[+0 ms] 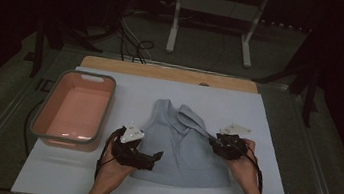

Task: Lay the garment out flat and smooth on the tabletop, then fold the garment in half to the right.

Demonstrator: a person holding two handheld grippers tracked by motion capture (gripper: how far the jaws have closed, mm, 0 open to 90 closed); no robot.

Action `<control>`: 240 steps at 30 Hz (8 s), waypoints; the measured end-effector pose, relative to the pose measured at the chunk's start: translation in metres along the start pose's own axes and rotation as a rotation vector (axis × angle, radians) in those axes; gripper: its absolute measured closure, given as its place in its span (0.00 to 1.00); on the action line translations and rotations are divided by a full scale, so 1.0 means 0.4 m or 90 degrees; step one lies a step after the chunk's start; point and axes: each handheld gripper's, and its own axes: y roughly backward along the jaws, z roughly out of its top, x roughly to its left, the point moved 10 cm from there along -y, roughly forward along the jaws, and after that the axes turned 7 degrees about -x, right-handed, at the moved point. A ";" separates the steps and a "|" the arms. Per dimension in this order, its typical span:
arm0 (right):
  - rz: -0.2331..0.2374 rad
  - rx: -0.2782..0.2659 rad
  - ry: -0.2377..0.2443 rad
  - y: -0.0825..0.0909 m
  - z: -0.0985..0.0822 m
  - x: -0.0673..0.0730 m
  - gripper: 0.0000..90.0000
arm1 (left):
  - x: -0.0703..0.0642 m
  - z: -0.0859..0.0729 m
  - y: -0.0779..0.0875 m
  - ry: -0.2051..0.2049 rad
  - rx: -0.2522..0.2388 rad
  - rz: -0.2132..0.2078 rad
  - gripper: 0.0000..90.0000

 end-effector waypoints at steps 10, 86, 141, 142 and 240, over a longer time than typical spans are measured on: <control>-0.003 0.014 0.003 -0.007 -0.015 -0.007 0.96 | -0.002 -0.012 0.002 0.007 0.001 -0.004 0.02; -0.020 0.100 -0.121 0.114 -0.145 -0.004 0.45 | 0.023 -0.051 0.016 0.007 0.034 0.024 0.27; 0.019 0.104 -0.137 0.169 -0.173 0.015 0.97 | 0.020 -0.103 0.010 0.028 0.097 0.013 0.78; 0.019 0.104 -0.136 0.170 -0.173 0.015 0.97 | 0.018 -0.104 0.006 0.025 0.099 0.015 0.76; -0.001 -0.024 -0.128 0.214 -0.153 0.033 0.21 | 0.017 -0.145 -0.042 0.091 0.140 0.030 0.58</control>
